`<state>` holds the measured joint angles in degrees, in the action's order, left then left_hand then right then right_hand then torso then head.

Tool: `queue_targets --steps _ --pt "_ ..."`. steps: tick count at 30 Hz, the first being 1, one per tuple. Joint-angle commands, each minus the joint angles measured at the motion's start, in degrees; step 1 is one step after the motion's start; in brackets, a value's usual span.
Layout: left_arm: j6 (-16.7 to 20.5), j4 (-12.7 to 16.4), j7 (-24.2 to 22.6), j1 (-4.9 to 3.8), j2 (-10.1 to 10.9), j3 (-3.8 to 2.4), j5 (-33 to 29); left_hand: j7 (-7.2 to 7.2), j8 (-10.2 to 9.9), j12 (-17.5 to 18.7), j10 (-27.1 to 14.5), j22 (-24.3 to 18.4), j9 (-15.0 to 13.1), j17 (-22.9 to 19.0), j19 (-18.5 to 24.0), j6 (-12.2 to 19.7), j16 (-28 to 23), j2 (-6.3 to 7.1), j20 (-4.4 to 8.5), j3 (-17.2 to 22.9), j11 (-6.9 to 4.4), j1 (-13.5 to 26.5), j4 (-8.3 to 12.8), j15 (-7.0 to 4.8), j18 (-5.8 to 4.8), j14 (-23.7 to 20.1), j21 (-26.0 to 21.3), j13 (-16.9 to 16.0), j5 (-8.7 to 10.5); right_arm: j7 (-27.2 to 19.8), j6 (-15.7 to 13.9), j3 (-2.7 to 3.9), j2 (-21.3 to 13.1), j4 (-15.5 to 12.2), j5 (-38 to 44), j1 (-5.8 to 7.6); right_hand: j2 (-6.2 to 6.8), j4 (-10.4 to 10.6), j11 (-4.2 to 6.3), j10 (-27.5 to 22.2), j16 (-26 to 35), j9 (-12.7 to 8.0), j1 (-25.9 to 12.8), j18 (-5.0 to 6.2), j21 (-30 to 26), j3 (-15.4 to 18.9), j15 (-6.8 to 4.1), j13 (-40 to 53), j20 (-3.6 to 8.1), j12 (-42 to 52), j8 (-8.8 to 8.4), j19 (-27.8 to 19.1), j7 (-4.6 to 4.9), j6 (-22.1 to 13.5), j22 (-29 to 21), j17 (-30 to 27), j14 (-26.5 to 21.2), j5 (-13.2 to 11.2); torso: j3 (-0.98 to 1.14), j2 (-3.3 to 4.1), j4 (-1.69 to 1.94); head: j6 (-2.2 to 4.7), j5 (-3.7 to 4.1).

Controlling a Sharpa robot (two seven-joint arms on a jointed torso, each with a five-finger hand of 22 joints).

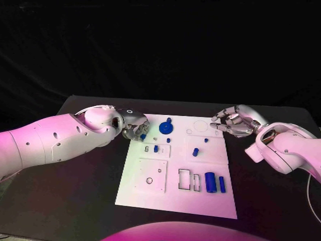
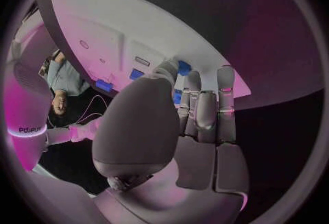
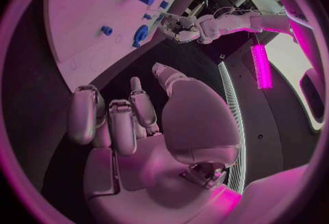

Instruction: Assemble the parts on the task board

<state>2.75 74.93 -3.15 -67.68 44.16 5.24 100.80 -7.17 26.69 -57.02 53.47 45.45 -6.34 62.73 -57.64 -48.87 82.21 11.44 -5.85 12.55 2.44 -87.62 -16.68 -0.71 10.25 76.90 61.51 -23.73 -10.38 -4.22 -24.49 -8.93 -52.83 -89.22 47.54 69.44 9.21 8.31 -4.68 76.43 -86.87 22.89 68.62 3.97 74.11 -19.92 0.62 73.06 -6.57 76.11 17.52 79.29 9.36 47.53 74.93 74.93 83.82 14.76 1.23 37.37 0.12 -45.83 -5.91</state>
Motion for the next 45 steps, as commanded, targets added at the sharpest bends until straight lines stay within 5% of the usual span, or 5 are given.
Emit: queue_targets --steps 1,21,29,39,45 --pt "-3.1 -0.1 0.6 0.25 -0.1 0.17 0.1 -0.06 -0.6 0.3 0.2 0.1 0.3 -0.1 -0.3 -0.6 0.2 -0.81 0.19 0.6 -0.04 0.1 -0.1 -0.05 -0.67 0.2 0.3 0.1 0.11 -0.1 0.5 -0.01 0.0 -0.1 0.6 -0.04 -0.05 0.4 0.23 0.2 0.2 0.0 -0.3 0.43 -0.2 -0.1 -0.39 0.0 0.28 0.2 0.26 -0.1 -0.09 -0.4 1.3 5.4 4.0 0.3 0.00 -0.03 -0.01 -0.01 0.01" --pt "-4.5 -0.2 0.8 0.26 0.0 0.17 -0.5 -0.26 -2.2 1.4 0.3 0.5 0.9 0.0 -0.4 -1.2 0.2 -1.30 0.17 1.9 0.23 -0.6 0.0 0.14 -0.75 0.2 0.5 0.6 0.23 -0.1 0.5 -0.01 -0.1 0.0 0.6 -0.04 -0.05 0.4 0.23 0.2 0.2 0.0 -0.3 0.43 -0.2 -0.1 -0.39 0.0 0.28 0.2 0.26 -0.1 -0.09 -0.4 1.3 5.4 4.0 0.3 -0.04 -0.02 0.04 -0.14 0.04" --pt "-3.5 -0.4 0.1 0.26 0.0 0.18 -0.9 -0.22 -3.3 1.9 0.6 1.4 1.2 0.3 -0.8 -3.1 0.3 -3.85 0.11 5.3 0.33 -2.4 0.0 0.23 -0.85 0.5 1.2 0.7 0.73 -0.2 0.5 -0.01 -0.1 0.0 0.6 -0.04 -0.08 0.5 0.23 0.2 0.2 -0.1 -0.4 0.43 -0.2 -0.1 -0.39 0.0 0.29 0.2 0.36 -0.1 -0.09 -0.5 1.3 5.5 4.0 0.3 0.00 -0.05 0.02 -0.11 -0.07" --pt "-2.6 -0.5 -1.6 0.26 0.0 0.18 -2.2 -0.30 -5.0 3.4 -0.1 1.4 1.4 -0.3 -0.2 -4.1 0.1 -7.82 -0.03 12.3 0.54 -1.7 -0.1 0.41 -0.76 0.2 1.1 1.0 6.88 -0.2 0.6 -0.01 -0.1 0.1 0.6 -0.04 -0.09 0.5 0.23 0.2 0.2 -0.1 -0.4 0.42 -0.2 0.0 -0.39 0.1 0.29 0.2 0.38 0.0 -0.09 -0.5 1.3 5.4 4.0 0.3 0.02 -0.06 0.00 0.02 -0.07" --pt "-2.3 -0.4 -2.4 0.26 0.1 0.18 -2.9 -0.45 -5.4 4.1 -0.5 1.2 1.3 -0.5 0.1 -4.2 0.0 -7.71 -0.14 14.0 0.76 -0.7 -0.1 0.59 -0.71 0.1 0.9 1.3 7.24 -0.2 0.7 -0.01 -0.1 0.1 0.6 -0.05 -0.10 0.6 0.23 0.1 0.2 -0.1 -0.4 0.43 -0.2 0.0 -0.39 0.0 0.29 0.2 0.40 -0.1 -0.09 -0.5 1.3 5.5 4.0 0.3 0.00 -0.05 0.00 0.11 -0.06"
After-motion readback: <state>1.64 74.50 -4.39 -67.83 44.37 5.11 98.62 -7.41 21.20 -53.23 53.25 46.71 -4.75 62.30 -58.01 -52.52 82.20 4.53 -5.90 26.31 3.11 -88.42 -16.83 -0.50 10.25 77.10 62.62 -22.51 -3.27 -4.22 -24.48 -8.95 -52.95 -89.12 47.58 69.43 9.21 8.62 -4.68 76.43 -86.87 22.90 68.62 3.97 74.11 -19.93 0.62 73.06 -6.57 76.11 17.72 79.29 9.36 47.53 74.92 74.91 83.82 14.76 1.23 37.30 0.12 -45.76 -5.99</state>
